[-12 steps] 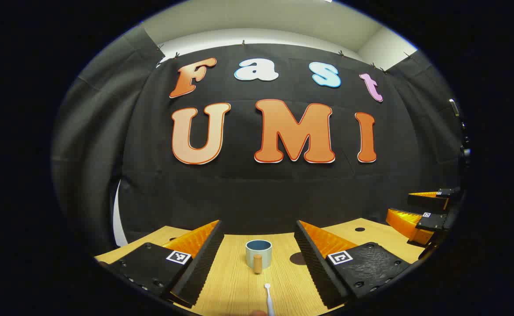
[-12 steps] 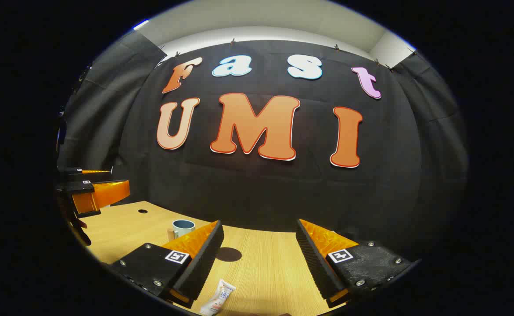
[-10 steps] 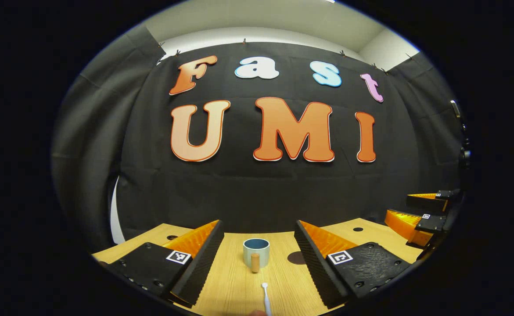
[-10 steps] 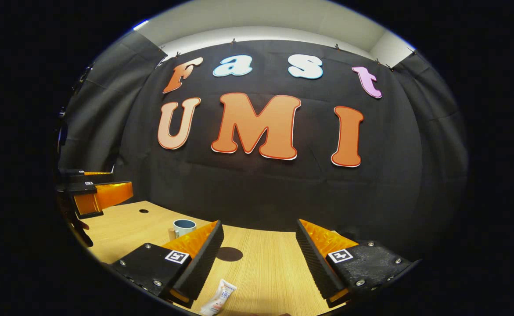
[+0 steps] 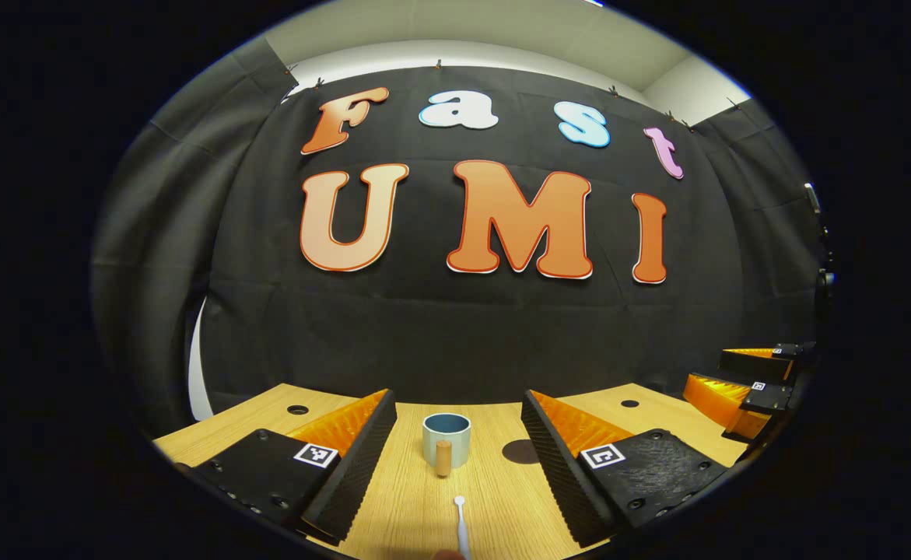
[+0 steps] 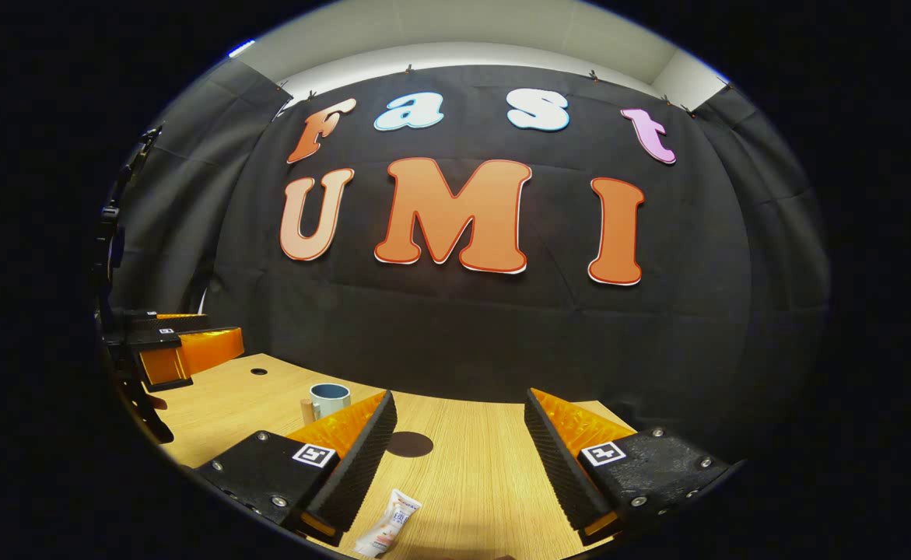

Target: Put the toothbrush and toothpaste on the desktop into the cup, then pick up the cup and place it on the coaster on the desktop.

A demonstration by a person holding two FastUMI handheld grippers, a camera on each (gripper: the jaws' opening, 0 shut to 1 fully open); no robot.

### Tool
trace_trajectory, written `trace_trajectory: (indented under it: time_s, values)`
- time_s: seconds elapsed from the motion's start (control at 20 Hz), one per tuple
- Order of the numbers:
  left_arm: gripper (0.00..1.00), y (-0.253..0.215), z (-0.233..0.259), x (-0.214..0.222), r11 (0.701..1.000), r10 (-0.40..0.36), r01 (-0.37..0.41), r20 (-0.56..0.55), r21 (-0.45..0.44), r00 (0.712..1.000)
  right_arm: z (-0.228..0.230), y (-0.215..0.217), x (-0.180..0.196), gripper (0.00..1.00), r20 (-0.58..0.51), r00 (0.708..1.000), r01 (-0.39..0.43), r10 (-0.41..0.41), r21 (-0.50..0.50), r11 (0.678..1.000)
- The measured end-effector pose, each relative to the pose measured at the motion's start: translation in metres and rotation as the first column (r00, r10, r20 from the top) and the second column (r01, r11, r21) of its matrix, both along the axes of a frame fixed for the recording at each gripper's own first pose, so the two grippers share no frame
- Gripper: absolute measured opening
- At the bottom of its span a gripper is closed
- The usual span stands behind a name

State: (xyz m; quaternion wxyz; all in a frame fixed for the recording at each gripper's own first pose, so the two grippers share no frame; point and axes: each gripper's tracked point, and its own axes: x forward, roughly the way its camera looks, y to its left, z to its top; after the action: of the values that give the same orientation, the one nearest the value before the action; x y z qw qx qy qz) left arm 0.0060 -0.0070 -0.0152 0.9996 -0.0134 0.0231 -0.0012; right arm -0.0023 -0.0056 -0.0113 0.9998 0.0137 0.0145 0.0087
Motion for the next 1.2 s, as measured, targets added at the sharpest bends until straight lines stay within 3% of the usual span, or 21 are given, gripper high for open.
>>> trace_trajectory:
  time_s: [0.3,0.6,0.9,1.2]
  values:
    - [0.97,-0.006,-0.013,0.0,1.0,-0.003,0.003,-0.028,-0.002,1.0,-0.012,0.006,-0.002,0.99,-0.033,0.999,-0.018,0.019,0.015,1.0]
    - [0.97,-0.012,-0.06,0.003,0.999,-0.021,0.026,-0.161,0.029,0.987,-0.057,0.018,0.0,0.99,-0.167,0.985,-0.043,0.048,0.034,0.999]
    - [0.98,-0.009,-0.105,0.001,0.999,-0.008,0.018,-0.284,0.033,0.959,-0.101,0.028,0.002,0.99,-0.294,0.953,-0.059,0.069,0.042,0.997]
    - [0.98,-0.005,-0.146,0.007,1.0,0.006,0.004,-0.405,0.026,0.914,-0.145,0.049,0.004,0.99,-0.432,0.896,-0.092,0.104,0.048,0.995]
